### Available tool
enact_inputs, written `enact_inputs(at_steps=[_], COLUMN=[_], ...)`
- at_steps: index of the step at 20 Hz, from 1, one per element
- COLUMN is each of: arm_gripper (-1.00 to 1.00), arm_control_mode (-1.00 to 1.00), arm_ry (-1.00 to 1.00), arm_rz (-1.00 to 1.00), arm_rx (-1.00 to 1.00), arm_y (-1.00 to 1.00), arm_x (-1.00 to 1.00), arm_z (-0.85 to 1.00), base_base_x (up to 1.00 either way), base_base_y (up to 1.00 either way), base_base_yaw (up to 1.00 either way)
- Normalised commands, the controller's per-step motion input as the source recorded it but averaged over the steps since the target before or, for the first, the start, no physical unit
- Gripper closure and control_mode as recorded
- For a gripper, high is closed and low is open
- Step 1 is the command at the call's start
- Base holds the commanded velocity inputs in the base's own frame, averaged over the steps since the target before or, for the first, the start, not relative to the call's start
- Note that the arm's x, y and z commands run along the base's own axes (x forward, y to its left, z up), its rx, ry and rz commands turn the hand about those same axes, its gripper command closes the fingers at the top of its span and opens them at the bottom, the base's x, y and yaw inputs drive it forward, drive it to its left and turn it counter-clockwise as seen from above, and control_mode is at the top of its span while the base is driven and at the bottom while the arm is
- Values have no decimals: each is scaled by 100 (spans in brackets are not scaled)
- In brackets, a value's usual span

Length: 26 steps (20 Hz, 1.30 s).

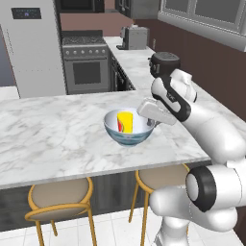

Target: Place the cup inside the bowl on the dining table and move the bowl to any counter.

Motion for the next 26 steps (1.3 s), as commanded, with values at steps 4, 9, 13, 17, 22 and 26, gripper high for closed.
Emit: enact_inputs(at_steps=[4, 9, 13, 17, 22, 26], arm_gripper=[100, 100, 100, 100, 100, 100], arm_control_mode=[-100, -100, 100, 100, 100, 100], arm_ry=[0, 0, 0, 0, 0, 0], arm_rz=[0, 0, 0, 0, 0, 0], arm_rx=[0, 0, 0, 0, 0, 0], arm_y=[0, 0, 0, 0, 0, 0], arm_x=[0, 0, 0, 0, 0, 0], arm_z=[0, 0, 0, 0, 0, 0], base_base_x=[0, 0, 0, -15, -52, -63], base_base_y=[0, 0, 0, 3, 25, 27], base_base_yaw=[0, 0, 0, 0, 0, 0])
